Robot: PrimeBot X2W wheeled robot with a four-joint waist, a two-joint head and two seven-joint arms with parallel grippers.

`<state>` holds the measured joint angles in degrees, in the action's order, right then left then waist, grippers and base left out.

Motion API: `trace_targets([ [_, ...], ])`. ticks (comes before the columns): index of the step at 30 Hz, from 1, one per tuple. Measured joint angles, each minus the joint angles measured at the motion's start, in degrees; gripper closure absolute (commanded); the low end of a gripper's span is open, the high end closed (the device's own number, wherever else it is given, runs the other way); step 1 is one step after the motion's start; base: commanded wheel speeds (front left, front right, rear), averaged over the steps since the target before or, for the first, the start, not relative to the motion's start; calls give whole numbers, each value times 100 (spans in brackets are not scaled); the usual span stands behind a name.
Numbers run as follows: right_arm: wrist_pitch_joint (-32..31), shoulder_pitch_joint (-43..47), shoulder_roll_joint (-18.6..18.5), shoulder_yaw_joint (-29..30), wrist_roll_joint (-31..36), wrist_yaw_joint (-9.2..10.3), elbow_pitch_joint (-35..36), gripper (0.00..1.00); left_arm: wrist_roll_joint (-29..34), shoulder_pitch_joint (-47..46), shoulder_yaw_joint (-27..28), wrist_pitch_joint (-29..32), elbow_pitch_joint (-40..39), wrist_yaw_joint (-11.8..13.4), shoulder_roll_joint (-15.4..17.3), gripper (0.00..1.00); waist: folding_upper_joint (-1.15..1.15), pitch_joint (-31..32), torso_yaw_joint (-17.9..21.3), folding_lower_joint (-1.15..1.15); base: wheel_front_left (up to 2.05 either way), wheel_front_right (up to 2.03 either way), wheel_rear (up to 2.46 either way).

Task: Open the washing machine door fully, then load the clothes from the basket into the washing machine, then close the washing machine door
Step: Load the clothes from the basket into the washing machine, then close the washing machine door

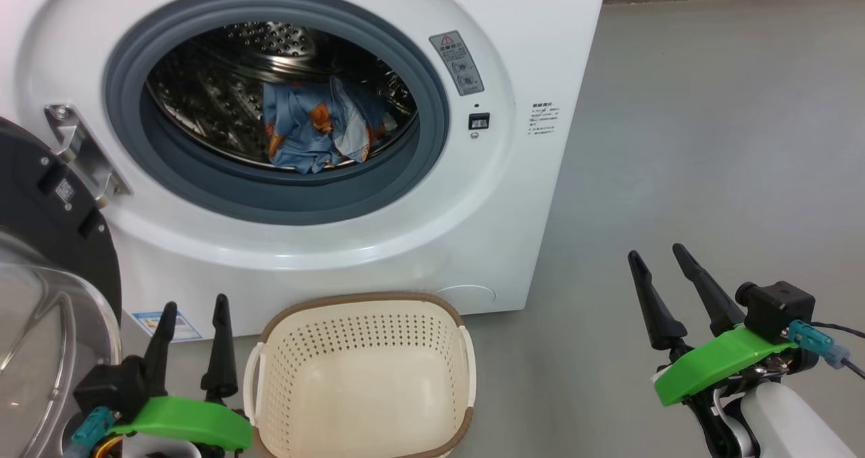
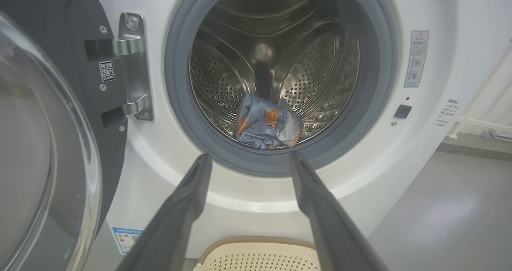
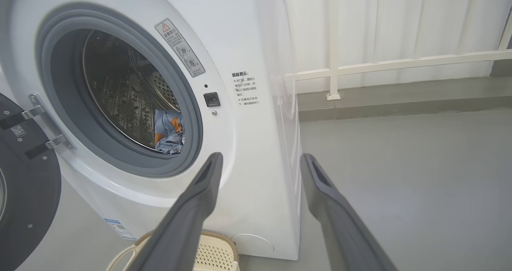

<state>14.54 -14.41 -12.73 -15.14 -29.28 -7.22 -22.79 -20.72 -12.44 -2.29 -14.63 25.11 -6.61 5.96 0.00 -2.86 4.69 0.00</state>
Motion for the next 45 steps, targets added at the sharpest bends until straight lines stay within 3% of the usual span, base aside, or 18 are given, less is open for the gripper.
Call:
trace_targets([
  [45, 0, 0, -48, 10, -16, 0, -10, 0, -46, 103, 52, 0, -175, -67, -20, 0, 0, 72, -9, 0, -2, 2, 0],
])
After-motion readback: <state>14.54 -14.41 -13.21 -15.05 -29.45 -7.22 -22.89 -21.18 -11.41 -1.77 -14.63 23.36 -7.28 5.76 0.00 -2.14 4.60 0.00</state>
